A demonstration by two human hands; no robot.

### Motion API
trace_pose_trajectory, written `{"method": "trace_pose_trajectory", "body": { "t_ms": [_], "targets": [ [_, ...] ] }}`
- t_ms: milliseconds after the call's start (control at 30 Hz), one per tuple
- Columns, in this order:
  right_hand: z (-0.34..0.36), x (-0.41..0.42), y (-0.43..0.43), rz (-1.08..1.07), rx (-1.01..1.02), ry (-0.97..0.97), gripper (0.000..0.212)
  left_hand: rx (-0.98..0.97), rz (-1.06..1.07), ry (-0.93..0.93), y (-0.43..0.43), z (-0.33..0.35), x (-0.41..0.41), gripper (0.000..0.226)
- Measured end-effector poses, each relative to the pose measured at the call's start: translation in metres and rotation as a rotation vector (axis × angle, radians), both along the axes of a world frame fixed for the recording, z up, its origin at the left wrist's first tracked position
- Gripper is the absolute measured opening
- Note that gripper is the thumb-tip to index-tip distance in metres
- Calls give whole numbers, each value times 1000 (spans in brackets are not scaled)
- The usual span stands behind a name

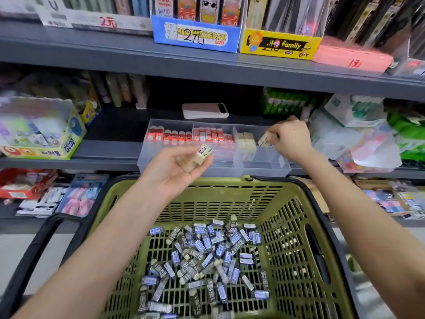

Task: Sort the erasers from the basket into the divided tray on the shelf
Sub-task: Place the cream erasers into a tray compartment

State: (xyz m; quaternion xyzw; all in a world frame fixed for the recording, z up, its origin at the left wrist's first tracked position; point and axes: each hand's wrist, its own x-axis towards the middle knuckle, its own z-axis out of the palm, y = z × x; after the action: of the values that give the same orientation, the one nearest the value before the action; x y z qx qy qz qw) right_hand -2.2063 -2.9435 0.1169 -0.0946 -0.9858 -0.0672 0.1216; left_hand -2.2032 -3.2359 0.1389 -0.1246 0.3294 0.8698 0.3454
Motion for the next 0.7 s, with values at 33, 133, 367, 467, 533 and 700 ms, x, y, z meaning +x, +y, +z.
{"method": "trace_pose_trajectory", "body": {
  "t_ms": [33, 133, 367, 467, 533, 700],
  "targets": [
    [0, -4, 1, 24, 35, -71, 25, -8, -13, 7, 2, 1, -1, 35],
    [3, -13, 2, 58, 14, -246, 27, -19, -32, 17, 9, 1, -4, 35],
    [2, -17, 7, 106, -279, -406, 30, -25, -68, 13, 22, -3, -8, 41],
    [-3, -11, 10, 80, -383, -382, 32, -24, -89, 10, 26, -7, -8, 45],
    [-4, -5, 8, 70, -268, -294, 32, -11, -105, 12, 29, -8, -9, 44],
    [14, 25, -31, 162, -599, 28, 55, -2, -158, 64, 40, -11, -9, 45]
  ]
}}
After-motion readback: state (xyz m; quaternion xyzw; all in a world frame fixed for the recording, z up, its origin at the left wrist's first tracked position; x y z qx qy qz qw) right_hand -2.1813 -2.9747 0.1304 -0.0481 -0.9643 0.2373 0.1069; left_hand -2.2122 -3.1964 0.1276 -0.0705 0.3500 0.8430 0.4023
